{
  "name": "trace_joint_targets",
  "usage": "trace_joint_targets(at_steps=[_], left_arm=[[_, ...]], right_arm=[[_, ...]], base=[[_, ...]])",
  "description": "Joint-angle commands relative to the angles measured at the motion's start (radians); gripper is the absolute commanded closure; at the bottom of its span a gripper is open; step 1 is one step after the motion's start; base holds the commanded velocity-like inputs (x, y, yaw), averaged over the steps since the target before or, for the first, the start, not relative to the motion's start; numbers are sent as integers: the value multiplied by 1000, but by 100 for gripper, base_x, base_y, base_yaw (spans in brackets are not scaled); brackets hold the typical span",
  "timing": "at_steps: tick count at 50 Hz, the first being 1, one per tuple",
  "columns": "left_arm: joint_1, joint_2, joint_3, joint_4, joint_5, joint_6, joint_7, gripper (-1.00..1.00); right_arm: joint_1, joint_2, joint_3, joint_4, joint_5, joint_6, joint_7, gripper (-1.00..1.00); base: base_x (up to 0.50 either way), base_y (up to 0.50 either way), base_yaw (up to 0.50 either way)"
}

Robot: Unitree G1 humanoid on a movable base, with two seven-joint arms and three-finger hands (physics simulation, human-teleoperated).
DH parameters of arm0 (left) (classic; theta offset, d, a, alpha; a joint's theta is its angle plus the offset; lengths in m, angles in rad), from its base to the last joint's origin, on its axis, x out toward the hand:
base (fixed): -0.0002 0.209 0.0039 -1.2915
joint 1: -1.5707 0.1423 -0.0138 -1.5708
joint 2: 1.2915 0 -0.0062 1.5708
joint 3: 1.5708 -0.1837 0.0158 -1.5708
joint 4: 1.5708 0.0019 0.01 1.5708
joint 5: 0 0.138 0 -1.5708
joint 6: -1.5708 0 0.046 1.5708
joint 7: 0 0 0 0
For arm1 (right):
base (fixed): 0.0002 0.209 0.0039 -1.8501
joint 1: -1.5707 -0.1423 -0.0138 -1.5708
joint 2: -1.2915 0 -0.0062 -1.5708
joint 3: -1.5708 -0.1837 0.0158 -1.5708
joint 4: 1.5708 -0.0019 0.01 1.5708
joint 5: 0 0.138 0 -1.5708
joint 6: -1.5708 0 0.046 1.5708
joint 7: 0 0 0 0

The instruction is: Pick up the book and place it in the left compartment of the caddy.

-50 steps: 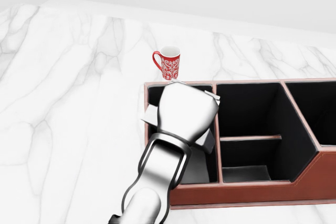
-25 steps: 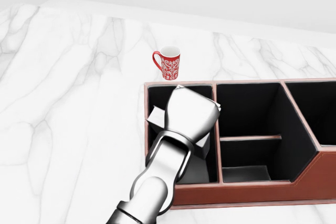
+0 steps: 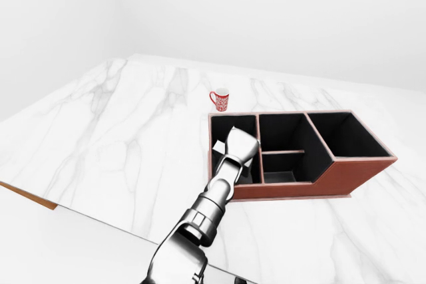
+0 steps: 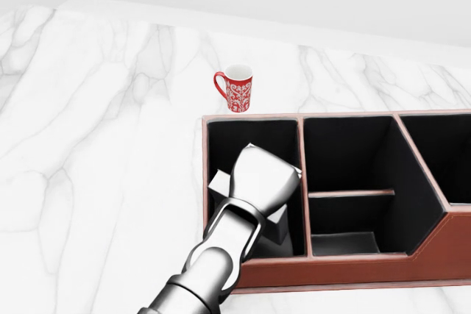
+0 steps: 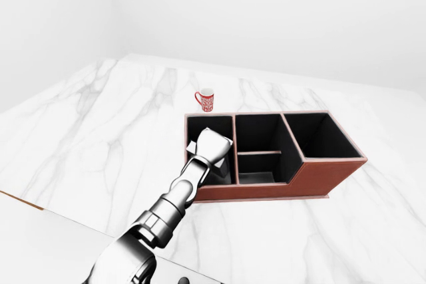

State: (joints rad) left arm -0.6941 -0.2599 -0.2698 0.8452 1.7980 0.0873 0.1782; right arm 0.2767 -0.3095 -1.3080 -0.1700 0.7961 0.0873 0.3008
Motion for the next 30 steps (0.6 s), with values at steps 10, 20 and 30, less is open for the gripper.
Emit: trace_joint_targets(at_steps=[10, 20, 30], left_arm=[[-67, -7, -5, 273, -107, 0, 198, 100], [-58, -16, -20, 306, -115, 0, 217, 100], [-47, -19, -22, 363, -122, 0, 244, 100]], right_arm=[[1, 1, 4, 0, -3, 0, -1, -100], [-4, -1, 6, 9, -10, 0, 2, -100], [-4, 0, 10, 12, -12, 0, 1, -100]], base=[[0, 0, 0], [0, 0, 0], [0, 0, 0]])
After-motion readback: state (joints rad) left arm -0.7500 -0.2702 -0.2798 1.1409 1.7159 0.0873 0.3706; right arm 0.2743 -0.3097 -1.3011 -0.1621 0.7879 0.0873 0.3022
